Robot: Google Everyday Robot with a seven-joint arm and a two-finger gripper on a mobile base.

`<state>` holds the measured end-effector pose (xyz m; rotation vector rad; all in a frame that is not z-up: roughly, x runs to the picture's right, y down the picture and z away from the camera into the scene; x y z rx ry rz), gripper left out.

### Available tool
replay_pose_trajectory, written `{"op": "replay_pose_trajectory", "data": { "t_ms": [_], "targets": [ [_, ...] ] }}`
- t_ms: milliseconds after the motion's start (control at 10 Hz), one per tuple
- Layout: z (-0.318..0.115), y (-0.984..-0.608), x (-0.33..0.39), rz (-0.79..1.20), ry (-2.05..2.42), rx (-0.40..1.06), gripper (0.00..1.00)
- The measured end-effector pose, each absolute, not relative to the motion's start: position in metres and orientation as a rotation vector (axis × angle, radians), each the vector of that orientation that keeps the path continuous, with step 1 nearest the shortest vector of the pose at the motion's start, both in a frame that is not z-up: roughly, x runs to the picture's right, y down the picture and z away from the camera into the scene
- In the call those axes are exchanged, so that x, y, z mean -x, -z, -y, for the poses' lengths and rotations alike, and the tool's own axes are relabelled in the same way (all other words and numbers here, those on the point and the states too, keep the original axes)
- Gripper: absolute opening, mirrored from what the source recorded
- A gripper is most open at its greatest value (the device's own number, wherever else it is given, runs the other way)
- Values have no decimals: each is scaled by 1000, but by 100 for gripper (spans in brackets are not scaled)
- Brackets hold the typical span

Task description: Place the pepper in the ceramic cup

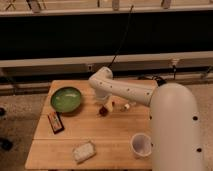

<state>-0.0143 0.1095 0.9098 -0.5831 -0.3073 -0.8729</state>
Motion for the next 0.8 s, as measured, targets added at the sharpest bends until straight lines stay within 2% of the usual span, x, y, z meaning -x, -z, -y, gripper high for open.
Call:
{"op": "replay_pose_trajectory", "data": {
  "t_ms": [800],
  "targets": [
    [-111, -915, 13, 320, 860, 587, 78]
  ]
}}
